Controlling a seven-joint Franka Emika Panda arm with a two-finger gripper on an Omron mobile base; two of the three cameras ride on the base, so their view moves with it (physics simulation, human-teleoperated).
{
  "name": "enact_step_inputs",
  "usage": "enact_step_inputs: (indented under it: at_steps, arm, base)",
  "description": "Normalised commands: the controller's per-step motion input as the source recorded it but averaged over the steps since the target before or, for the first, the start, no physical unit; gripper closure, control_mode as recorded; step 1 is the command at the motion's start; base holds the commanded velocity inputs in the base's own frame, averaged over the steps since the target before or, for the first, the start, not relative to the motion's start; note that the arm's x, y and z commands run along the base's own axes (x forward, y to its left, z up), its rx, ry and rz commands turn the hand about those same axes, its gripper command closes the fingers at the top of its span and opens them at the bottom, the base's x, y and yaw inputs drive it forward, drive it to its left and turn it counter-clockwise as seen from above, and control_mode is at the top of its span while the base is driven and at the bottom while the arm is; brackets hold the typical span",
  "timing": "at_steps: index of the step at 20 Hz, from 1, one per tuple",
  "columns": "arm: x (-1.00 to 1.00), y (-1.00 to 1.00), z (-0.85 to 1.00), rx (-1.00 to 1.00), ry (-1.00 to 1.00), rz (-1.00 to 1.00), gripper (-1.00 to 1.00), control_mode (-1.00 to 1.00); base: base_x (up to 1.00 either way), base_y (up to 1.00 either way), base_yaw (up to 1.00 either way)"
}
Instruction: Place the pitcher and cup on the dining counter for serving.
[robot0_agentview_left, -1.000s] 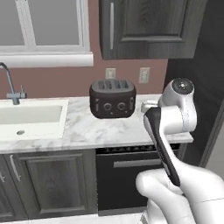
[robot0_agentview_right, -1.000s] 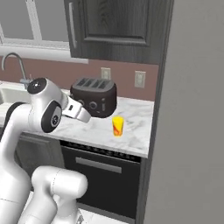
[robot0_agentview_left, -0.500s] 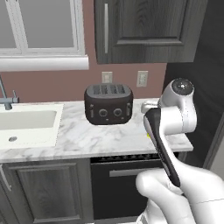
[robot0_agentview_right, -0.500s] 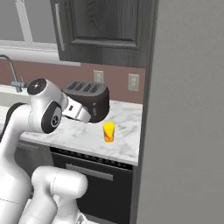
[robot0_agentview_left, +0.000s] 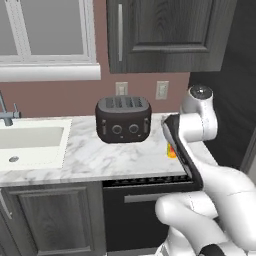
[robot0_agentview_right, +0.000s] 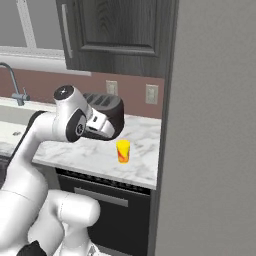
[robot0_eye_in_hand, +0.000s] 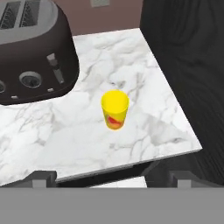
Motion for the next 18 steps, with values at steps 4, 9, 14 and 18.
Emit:
enact_step_inputs:
  at_steps: [4,9,14,18]
  arm:
    - [0.83,0.0,-0.26,0.0,0.31,0.0,-1.0,-1.0]
    - [0.75,-0.02,-0.34,0.0,0.28,0.01,-1.0,-1.0]
    - [0.52,-0.19,-0.48,0.0,0.16,0.05,-1.0,-1.0]
    - [0.34,-0.13,-0.5,0.02,0.01,0.03,-1.0,-1.0]
  base:
    - [0.0,0.0,0.0]
    - [0.0,0.0,0.0]
    - [0.0,0.0,0.0]
    - [0.0,0.0,0.0]
